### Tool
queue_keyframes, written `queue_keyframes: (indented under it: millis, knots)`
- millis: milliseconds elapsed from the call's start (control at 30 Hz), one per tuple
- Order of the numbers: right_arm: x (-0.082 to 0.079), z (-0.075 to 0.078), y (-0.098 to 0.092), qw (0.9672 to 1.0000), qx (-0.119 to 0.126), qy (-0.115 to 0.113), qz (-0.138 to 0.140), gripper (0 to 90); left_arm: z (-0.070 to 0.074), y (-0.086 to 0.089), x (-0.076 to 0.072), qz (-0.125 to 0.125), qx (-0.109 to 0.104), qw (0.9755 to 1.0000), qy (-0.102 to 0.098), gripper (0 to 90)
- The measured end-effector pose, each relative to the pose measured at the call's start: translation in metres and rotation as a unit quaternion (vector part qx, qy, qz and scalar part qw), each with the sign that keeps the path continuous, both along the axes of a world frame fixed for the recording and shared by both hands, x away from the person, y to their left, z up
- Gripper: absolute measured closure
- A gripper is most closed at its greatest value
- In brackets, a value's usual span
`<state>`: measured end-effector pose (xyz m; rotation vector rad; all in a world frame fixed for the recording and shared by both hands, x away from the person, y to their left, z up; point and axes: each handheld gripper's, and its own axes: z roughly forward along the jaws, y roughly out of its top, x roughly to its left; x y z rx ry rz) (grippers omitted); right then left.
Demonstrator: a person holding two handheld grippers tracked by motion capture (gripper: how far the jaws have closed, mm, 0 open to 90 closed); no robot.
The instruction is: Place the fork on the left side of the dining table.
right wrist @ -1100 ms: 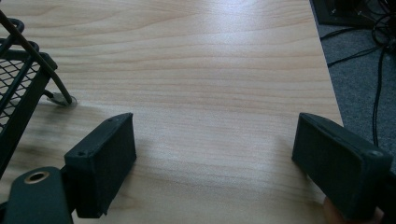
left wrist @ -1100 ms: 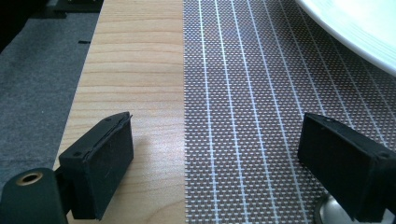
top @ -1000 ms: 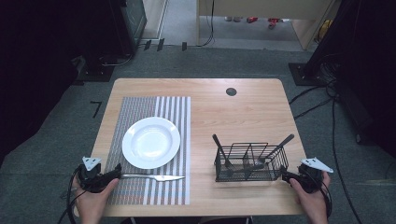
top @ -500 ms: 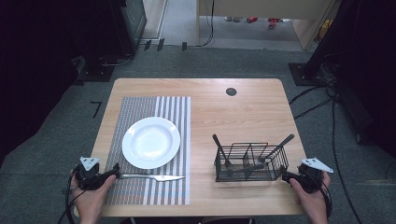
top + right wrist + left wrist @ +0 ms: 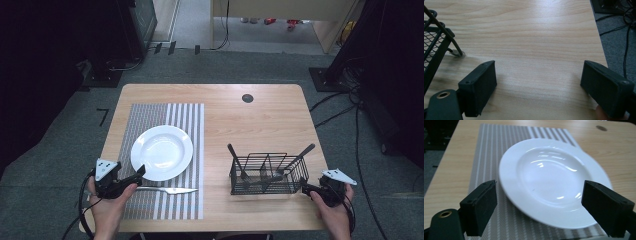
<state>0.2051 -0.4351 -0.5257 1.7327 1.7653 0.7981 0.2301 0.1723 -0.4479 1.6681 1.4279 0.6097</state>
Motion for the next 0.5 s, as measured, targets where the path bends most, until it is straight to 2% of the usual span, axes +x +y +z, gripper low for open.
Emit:
queue_keyframes:
  millis: [100,267,500]
  knots:
    - [0.0,0.0,0.0,1.0,0.0,0.0,0.0,13.0,0.007,-0.015,0.003,-0.02,-0.011,0.9997,-0.002,13.6]
    - [0.0,0.0,0.0,1.0,0.0,0.0,0.0,13.0,0.013,-0.038,0.007,-0.049,-0.016,0.9987,-0.005,13.7]
    - [0.0,0.0,0.0,1.0,0.0,0.0,0.0,13.0,0.027,-0.072,0.013,-0.099,-0.027,0.9947,-0.008,14.8]
